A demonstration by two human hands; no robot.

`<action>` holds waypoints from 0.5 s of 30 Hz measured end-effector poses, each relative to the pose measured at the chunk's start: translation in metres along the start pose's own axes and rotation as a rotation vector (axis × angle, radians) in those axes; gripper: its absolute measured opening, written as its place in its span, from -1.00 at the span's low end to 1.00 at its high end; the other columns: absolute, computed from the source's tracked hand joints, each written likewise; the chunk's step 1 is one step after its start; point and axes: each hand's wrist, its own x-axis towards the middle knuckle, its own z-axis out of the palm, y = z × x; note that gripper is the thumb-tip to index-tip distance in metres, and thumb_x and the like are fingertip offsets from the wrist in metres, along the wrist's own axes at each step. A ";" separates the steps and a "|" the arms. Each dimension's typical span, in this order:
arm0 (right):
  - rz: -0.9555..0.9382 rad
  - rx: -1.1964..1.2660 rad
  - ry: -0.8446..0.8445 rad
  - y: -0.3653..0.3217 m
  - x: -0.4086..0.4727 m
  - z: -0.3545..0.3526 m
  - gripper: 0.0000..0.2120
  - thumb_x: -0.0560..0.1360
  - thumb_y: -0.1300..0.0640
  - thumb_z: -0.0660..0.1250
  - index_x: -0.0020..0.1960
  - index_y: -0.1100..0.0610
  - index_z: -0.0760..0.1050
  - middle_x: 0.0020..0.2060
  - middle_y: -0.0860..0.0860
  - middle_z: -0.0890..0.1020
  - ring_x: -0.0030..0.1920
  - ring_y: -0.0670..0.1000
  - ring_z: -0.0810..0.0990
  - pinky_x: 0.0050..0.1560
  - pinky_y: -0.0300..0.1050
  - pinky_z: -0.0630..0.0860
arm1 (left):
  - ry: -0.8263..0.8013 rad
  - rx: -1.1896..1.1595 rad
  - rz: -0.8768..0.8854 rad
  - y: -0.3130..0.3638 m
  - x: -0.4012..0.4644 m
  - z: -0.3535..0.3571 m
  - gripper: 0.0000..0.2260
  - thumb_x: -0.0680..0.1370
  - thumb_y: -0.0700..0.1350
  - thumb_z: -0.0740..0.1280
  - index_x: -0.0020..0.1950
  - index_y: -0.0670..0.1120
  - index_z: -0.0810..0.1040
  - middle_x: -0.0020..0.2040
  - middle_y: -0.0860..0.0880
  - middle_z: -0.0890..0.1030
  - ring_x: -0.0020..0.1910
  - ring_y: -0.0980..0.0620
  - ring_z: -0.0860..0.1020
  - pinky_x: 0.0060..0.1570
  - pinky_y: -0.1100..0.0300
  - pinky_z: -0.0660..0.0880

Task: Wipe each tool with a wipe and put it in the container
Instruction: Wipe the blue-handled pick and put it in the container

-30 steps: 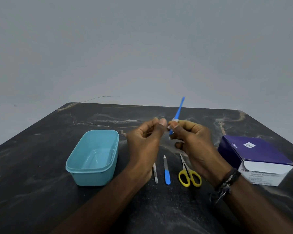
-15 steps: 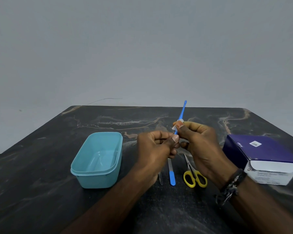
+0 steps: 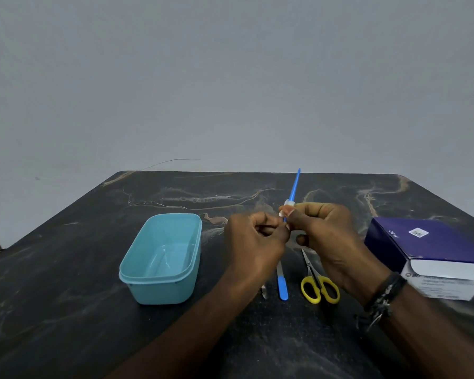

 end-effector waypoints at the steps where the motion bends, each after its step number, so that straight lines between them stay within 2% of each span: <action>1: -0.003 0.015 0.032 -0.002 0.000 -0.001 -0.82 0.48 0.17 0.40 -0.21 0.28 0.65 -0.24 0.28 0.65 -0.25 0.09 0.52 -0.34 -0.15 0.44 | 0.005 0.040 0.042 0.000 -0.001 0.001 -0.97 0.45 -0.20 0.48 -0.19 -0.13 0.68 -0.34 -0.04 0.67 -0.43 0.14 0.59 -0.34 0.21 0.59; 4: -0.007 0.074 0.112 -0.003 0.001 -0.001 -0.82 0.48 0.14 0.42 -0.23 0.23 0.65 -0.27 0.24 0.60 -0.24 0.10 0.50 -0.31 -0.10 0.45 | 0.022 0.134 0.131 0.002 -0.003 0.002 -0.95 0.42 -0.21 0.49 -0.23 -0.07 0.69 -0.39 0.08 0.64 -0.40 0.17 0.61 -0.36 0.29 0.56; 6: -0.013 0.072 0.126 -0.002 0.002 0.000 -0.81 0.48 0.11 0.42 -0.25 0.19 0.66 -0.26 0.31 0.58 -0.24 0.12 0.49 -0.30 -0.07 0.45 | 0.036 0.166 0.158 0.002 -0.004 0.002 -0.92 0.41 -0.21 0.49 -0.25 -0.05 0.68 -0.42 0.11 0.62 -0.41 0.19 0.60 -0.39 0.34 0.53; 8: -0.001 0.052 0.082 0.001 0.001 0.001 -0.80 0.48 0.09 0.42 -0.23 0.21 0.67 -0.21 0.35 0.62 -0.23 0.13 0.52 -0.26 -0.03 0.46 | 0.057 0.182 0.176 0.001 -0.005 0.001 -0.93 0.41 -0.20 0.49 -0.26 -0.06 0.69 -0.42 0.08 0.63 -0.42 0.18 0.60 -0.38 0.27 0.56; 12: 0.054 0.019 -0.071 0.006 -0.001 0.001 -0.76 0.49 0.14 0.40 -0.19 0.34 0.63 -0.27 0.26 0.65 -0.24 0.09 0.55 -0.31 -0.10 0.43 | 0.116 0.201 0.209 -0.003 -0.003 0.000 -0.86 0.44 -0.18 0.46 -0.33 -0.10 0.65 -0.45 0.01 0.62 -0.46 0.07 0.59 -0.38 0.03 0.59; 15: 0.049 0.034 -0.055 0.004 0.001 0.000 -0.76 0.48 0.15 0.41 -0.20 0.35 0.62 -0.25 0.26 0.64 -0.24 0.11 0.51 -0.32 -0.12 0.41 | 0.099 0.196 0.218 -0.003 -0.003 0.001 -0.88 0.44 -0.19 0.45 -0.31 -0.10 0.66 -0.44 0.01 0.63 -0.45 0.07 0.60 -0.39 0.01 0.59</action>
